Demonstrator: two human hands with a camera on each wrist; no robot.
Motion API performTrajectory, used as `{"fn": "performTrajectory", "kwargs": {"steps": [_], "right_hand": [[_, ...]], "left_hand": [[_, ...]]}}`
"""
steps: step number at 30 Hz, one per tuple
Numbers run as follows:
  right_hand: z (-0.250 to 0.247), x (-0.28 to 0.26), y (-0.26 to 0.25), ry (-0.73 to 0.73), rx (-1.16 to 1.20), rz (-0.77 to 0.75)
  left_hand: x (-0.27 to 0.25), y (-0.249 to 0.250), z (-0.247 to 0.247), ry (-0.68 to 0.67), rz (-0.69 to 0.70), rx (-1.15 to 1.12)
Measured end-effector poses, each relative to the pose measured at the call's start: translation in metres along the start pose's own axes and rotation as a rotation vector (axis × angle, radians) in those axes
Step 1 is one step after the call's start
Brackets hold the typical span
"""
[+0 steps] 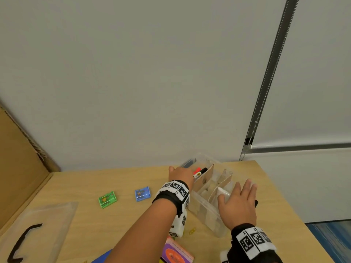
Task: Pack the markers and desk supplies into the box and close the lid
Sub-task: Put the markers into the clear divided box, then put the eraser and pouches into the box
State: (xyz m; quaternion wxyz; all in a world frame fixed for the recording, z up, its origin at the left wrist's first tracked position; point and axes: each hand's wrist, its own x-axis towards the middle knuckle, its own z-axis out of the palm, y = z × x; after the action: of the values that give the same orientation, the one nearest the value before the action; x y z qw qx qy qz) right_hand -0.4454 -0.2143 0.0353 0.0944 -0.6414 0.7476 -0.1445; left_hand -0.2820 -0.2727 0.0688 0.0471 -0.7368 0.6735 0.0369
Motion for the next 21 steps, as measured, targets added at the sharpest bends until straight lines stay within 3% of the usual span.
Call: {"fn": "performTrajectory", "kwargs": {"steps": [4, 9, 11, 13, 16, 21], "right_hand": [[-0.001, -0.001, 0.0, -0.003, -0.02, -0.008], [-0.001, -0.001, 0.0, -0.015, -0.037, -0.015], [-0.001, -0.001, 0.0, -0.022, -0.029, -0.017], [-0.002, -0.001, 0.001, -0.031, -0.021, -0.017], [-0.001, 0.0, 0.003, -0.033, 0.002, -0.021], [-0.002, 0.0, 0.001, 0.016, -0.002, -0.036]], "left_hand": [[0.003, -0.006, 0.0, -0.064, 0.056, -0.025], [-0.02, -0.033, 0.002, 0.094, 0.182, -0.531], [-0.039, -0.048, 0.003, 0.194, 0.234, -0.636], [-0.055, -0.067, 0.009, 0.289, 0.274, -0.664], [-0.081, -0.096, 0.02, 0.319, 0.282, -0.668], [-0.128, -0.128, 0.03, 0.195, 0.235, -0.59]]}}
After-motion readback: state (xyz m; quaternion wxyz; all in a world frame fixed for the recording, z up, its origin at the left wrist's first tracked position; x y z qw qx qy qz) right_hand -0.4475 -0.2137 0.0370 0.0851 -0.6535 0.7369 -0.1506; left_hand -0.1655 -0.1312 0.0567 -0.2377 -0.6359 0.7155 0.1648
